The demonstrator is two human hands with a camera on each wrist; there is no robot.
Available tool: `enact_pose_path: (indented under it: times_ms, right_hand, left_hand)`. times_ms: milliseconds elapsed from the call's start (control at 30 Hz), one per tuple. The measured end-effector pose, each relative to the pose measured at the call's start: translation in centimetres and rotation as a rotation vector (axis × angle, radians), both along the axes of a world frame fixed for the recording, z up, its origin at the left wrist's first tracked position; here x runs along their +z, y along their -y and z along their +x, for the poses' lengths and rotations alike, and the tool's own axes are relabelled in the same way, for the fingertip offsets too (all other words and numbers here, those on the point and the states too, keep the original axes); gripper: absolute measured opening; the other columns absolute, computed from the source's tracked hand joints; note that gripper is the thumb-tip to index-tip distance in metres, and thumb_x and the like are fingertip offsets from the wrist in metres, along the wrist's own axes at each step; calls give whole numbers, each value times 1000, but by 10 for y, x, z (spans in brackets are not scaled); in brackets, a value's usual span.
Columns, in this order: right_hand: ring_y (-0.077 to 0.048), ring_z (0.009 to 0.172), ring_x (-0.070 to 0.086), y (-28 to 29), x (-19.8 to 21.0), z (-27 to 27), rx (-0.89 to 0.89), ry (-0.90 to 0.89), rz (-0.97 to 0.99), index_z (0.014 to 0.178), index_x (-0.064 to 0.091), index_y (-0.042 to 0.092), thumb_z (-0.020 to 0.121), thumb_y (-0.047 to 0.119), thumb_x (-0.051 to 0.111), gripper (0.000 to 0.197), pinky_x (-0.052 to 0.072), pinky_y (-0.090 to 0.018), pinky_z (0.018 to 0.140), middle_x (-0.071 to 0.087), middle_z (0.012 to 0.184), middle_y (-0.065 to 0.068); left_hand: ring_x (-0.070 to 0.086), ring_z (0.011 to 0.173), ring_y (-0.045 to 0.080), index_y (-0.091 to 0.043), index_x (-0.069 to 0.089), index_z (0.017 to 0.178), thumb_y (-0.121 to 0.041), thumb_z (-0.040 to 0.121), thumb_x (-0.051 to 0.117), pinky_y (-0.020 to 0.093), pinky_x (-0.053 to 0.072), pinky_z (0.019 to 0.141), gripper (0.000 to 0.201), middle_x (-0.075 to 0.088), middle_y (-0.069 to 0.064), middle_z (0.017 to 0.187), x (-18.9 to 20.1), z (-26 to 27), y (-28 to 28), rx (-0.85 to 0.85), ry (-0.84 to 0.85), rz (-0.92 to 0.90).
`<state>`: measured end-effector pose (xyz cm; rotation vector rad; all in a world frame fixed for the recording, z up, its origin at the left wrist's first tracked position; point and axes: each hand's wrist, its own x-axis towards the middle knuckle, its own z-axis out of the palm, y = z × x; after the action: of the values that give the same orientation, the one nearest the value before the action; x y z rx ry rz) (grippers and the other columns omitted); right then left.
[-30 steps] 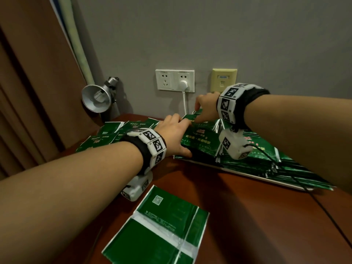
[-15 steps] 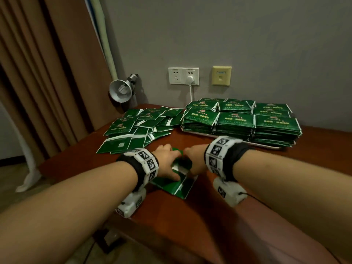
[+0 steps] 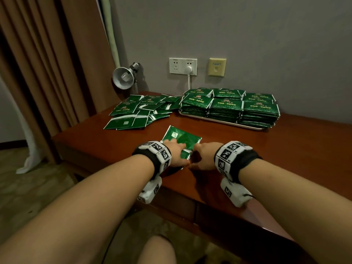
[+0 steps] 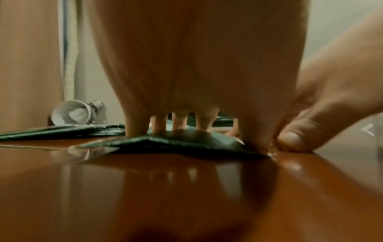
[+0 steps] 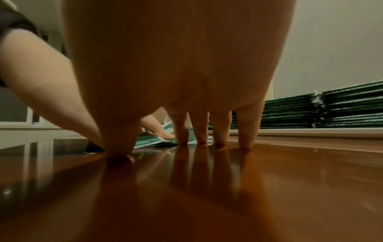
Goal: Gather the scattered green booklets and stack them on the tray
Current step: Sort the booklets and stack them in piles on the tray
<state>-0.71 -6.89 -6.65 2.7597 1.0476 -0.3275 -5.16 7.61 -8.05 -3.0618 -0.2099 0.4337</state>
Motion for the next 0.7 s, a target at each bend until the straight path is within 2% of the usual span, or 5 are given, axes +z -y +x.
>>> enact_pose_path:
  times_ms: [200,300,533,633,700]
  right_hand:
    - [-25,104,61,-1,-1,1,-27,-5,-9,132,44,25,75,75,53,76,52,-41,88,61,120,-2]
    - [-25,106,60,-1,-3,3,-14,3,-7,135,43,26,77,75,52,77,52,-41,89,60,124,-1]
    - [-28,130,46,-2,-5,12,47,45,-86,153,17,29,82,76,43,89,47,-44,99,35,153,-3]
    - [-31,128,47,-2,-5,13,57,55,-101,152,13,40,80,80,39,86,49,-45,95,32,153,-1]
    - [-32,124,49,-3,-4,13,64,72,-98,150,17,43,79,82,38,84,50,-44,90,36,149,-2]
  left_hand:
    - [26,142,35,-27,19,154,-71,82,51,49,31,112,90,21,12,157,-7,2,-7,45,33,-35]
    - [18,145,39,-21,11,155,-81,77,45,50,23,116,105,11,13,161,-8,6,-13,130,-14,-14]
    - [14,147,33,-12,6,155,-81,82,33,48,21,117,104,4,13,162,-8,22,-27,221,-44,51]
    - [21,146,33,-12,11,155,-80,83,34,46,27,115,101,9,13,161,-6,25,-29,211,-19,36]
    - [36,138,31,-13,24,152,-76,83,39,42,39,106,95,26,14,156,-5,27,-30,189,13,20]
